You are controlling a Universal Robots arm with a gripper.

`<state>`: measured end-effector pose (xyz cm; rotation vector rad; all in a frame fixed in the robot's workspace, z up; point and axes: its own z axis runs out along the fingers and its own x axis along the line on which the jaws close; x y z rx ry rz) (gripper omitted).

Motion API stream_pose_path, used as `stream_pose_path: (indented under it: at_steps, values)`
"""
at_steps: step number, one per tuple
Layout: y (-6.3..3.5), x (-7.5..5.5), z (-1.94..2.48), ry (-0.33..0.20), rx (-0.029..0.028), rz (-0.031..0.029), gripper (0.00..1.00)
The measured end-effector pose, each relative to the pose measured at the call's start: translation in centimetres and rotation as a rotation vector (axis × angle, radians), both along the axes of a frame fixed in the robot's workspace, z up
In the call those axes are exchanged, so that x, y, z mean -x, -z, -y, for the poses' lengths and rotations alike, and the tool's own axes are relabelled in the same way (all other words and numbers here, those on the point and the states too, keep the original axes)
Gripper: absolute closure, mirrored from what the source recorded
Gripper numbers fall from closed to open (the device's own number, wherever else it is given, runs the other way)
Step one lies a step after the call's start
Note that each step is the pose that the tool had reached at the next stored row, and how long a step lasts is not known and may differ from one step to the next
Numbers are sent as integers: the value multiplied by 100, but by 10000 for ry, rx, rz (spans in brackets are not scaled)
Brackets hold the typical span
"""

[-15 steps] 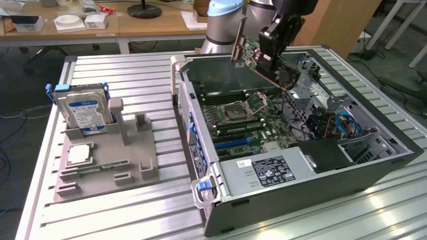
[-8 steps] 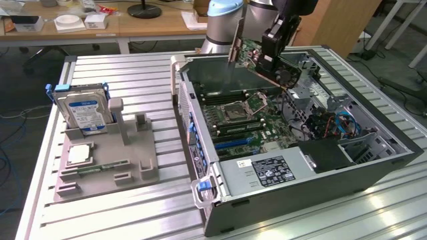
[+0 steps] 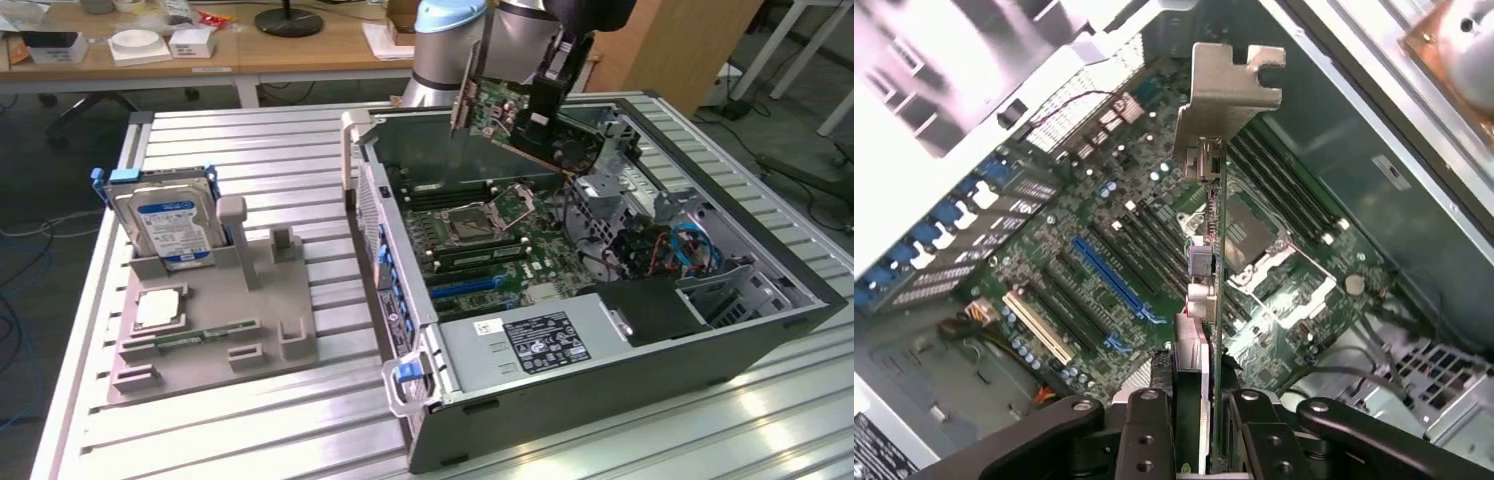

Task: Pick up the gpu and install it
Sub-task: 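Insert the gpu into the slot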

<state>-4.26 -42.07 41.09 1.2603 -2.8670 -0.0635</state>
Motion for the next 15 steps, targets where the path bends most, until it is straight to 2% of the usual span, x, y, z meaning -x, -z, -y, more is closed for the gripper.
stream_pose_path:
  at_steps: [15]
  values:
    - [6, 1, 1, -2783, 0, 0, 73]
